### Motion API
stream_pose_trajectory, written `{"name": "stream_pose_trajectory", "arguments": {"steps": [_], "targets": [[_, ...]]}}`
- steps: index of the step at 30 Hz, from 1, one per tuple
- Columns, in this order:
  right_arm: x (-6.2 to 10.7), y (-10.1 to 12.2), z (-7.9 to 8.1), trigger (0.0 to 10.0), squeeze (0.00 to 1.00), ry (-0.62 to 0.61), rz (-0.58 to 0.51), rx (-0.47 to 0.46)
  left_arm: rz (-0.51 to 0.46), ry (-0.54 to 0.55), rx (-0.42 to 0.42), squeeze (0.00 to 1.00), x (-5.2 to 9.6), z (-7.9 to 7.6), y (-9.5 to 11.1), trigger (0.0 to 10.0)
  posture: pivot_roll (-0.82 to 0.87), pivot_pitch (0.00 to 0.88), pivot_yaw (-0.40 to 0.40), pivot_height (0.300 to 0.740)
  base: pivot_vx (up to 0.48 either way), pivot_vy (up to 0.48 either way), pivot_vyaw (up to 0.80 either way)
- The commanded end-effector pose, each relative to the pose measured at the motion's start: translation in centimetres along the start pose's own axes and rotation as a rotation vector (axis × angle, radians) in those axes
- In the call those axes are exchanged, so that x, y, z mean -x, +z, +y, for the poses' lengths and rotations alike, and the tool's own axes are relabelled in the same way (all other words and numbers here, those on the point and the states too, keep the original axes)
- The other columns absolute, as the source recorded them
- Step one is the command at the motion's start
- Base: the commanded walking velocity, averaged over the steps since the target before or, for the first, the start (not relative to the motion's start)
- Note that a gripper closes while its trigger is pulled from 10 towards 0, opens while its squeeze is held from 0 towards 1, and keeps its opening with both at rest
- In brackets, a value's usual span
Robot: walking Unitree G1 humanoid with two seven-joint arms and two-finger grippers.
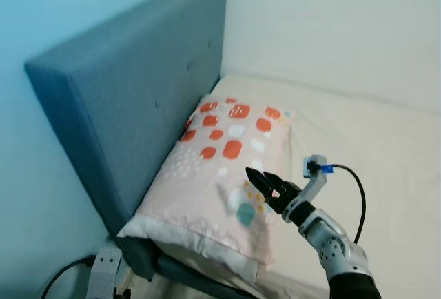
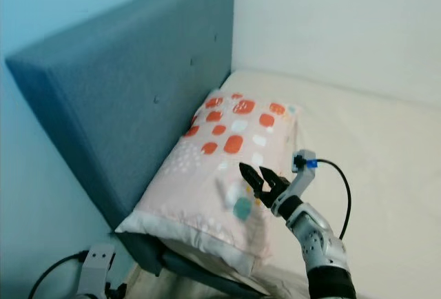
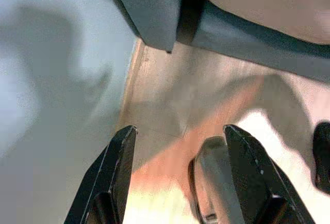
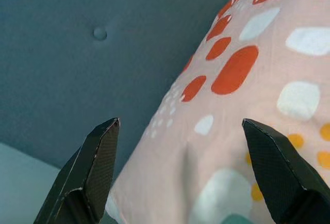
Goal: Clean up the room
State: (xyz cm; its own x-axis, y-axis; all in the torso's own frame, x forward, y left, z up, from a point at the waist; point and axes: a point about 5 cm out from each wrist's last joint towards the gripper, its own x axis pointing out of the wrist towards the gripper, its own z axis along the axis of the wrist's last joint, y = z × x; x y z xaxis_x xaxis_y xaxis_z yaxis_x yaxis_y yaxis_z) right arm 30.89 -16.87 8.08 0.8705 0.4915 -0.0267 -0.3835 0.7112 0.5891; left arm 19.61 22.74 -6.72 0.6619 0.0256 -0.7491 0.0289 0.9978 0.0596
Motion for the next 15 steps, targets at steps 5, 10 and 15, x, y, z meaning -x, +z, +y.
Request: {"name": "stream_pose_trajectory", "arguments": {"steps": [5,10,15], "targets": [[1.0,-2.2,-1.8,10.0,0.0,-0.087,0.075,-0.001,0.067,-0.005,-0.016,0.0,0.2,-0.7,-1.6,10.0,0.05,0.0,-0.063,0.696,0.0,0.0,0.0],[3.3,-5.2,-4.5,10.0,0.0,-0.269,0.184,-0.023,0.123,-0.007,-0.046,0.0,0.3,-1.6,-2.8,10.0,0.05,0.0,-0.064,0.716,0.0,0.0,0.0],[5.1,-7.0,-5.8,10.0,0.0,-0.377,0.239,-0.049,0.141,-0.008,-0.053,0.0,0.4,-1.9,-3.2,10.0,0.05,0.0,-0.061,0.726,0.0,0.0,0.0]]}}
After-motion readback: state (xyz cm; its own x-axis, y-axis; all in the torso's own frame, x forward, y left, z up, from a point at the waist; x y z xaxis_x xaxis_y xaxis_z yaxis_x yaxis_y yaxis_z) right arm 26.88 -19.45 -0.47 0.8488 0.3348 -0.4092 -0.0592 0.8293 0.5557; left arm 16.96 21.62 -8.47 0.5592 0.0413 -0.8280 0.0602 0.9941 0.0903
